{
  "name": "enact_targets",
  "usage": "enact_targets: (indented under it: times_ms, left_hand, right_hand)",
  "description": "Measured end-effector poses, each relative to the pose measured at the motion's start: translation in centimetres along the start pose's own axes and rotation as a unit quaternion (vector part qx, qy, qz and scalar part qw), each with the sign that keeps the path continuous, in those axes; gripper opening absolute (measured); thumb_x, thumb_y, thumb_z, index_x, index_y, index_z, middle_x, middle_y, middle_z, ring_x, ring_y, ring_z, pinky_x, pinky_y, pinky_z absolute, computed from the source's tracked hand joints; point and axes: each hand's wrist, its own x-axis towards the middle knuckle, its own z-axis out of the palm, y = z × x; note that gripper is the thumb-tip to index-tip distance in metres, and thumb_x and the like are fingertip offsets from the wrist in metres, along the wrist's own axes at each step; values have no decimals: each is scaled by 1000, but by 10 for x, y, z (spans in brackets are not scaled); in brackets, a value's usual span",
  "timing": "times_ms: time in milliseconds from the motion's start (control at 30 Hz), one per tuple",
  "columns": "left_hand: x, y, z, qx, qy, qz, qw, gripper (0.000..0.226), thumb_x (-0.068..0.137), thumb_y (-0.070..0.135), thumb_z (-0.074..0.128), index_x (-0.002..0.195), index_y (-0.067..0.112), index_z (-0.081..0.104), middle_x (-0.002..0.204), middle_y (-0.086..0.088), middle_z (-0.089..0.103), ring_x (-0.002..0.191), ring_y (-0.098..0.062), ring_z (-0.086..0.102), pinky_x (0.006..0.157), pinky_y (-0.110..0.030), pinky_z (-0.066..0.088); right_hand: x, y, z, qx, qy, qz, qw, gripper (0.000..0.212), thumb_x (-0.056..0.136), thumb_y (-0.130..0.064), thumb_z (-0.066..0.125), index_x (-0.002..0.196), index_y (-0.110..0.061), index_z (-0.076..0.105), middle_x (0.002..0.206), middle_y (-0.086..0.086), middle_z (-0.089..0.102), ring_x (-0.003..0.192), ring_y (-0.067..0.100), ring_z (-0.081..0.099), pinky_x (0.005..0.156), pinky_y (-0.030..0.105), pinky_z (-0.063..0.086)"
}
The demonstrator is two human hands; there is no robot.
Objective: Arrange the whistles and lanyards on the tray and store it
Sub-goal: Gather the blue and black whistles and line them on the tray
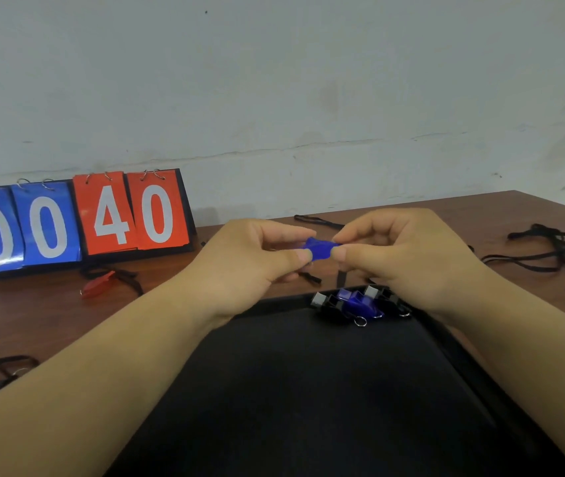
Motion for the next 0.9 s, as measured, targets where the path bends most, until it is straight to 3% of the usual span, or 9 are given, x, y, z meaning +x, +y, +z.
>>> enact_targets:
  times_ms: [167,367,500,667,800,900]
  left_hand:
    - [-4,7,-5,110,-28,20,993,17,94,23,73,110,30,72,87,10,80,80,-7,77,78,-28,60]
    - [-4,9,-5,69,0,-2,998,9,97,26,67,103,25,74,85,4,81,70,-8,75,63,-21,52]
    - [-4,9,-3,36,-16,-29,999,10,99,25,64,102,23,74,83,0,81,66,-8,71,62,-21,51]
    - [-2,9,-10,56,-52,-39,996,13,95,23,70,108,26,73,88,2,81,74,-11,74,65,-22,54]
    - [0,0,-8,207,-92,-6,974,25,89,23,79,112,32,74,87,10,79,80,-4,73,84,-24,55]
    - [1,-5,-2,294,-124,-8,948,25,90,26,77,112,37,74,88,15,75,81,-1,69,84,-23,51]
  right_hand:
    - [0,1,1,35,-14,16,999,4,87,-15,77,87,-18,78,80,5,80,77,15,78,83,40,63]
    - [-2,1,-2,-35,-5,-28,999,14,79,-24,85,88,-32,79,83,-8,78,76,9,75,76,29,61]
    - [-6,-1,0,-94,-8,-63,994,16,79,-25,84,86,-37,76,76,-13,77,73,5,74,78,30,60]
    - [-5,-1,-1,-111,-3,-52,992,12,79,-29,85,84,-35,76,74,-18,76,70,0,72,71,21,55]
    - [-2,2,2,-169,-48,-17,984,14,74,-34,88,79,-31,75,75,-19,75,69,1,71,73,28,60]
    - [-3,5,7,-242,-99,-6,965,16,73,-38,88,73,-31,74,73,-18,73,69,2,69,72,30,60]
